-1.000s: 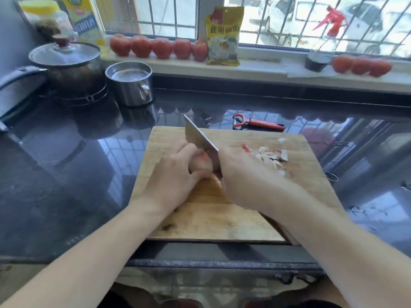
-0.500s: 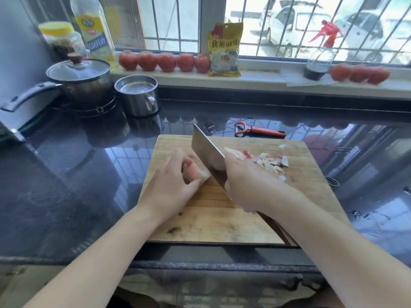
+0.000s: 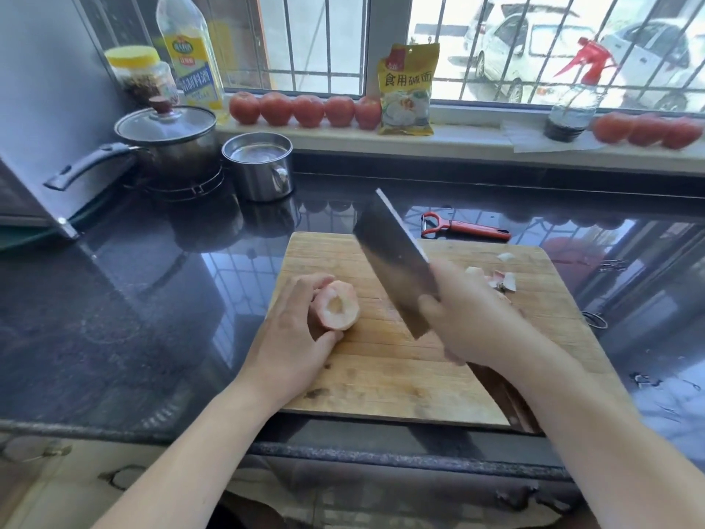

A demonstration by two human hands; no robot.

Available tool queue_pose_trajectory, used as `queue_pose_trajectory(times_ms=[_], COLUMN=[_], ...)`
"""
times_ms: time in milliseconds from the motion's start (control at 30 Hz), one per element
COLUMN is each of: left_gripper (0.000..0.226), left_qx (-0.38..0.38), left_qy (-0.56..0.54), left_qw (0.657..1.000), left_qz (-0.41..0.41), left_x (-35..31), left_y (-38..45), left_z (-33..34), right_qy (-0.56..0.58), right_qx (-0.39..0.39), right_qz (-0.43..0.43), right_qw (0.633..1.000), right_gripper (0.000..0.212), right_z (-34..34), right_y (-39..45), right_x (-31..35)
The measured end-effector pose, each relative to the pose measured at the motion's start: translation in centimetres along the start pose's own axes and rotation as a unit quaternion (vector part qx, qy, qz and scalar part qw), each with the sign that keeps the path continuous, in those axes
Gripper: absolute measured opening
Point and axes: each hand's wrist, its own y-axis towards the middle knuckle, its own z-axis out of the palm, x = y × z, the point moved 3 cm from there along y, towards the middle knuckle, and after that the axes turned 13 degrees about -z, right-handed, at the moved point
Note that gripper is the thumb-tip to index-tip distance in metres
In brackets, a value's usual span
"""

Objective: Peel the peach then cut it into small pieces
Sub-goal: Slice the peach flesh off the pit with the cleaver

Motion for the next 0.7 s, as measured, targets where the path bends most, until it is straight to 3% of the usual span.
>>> queue_pose_trajectory(times_ms=[133, 267, 467, 600, 700], left_gripper=[0.071, 0.072, 0.065, 0.058, 0.051], left_qx=[-0.005, 0.002, -0.013, -0.047, -0.026], left_qy=[0.004, 0.009, 0.026, 0.024, 0.064], left_qw=[1.000, 1.000, 0.999, 0.998, 0.996], left_qz=[0.010, 0.010, -0.020, -0.025, -0.051], left_x=[0.0, -0.3, -1.0, -2.1, -2.1], left_y=[0.0, 0.0, 0.7, 3.3, 5.9], left_z=[0.1, 0.1, 0.2, -0.4, -0.4], right_qy=[0.148, 0.293, 0.344, 0.363, 0.379], right_qx=[-0.158, -0.237, -0.238, -0.227, -0.211], right_qz=[-0.006, 0.046, 0.082, 0.035, -0.003], right_qw=[0.976, 0.925, 0.904, 0.903, 0.901], right_gripper=[0.018, 0.021, 0.022, 0.021, 0.017], right_z=[-3.4, -4.9, -5.6, -6.3, -6.4], right_y=[0.0, 0.2, 0.8, 2.9, 4.6], right_x=[-2.0, -4.6, -7.6, -8.1, -8.1])
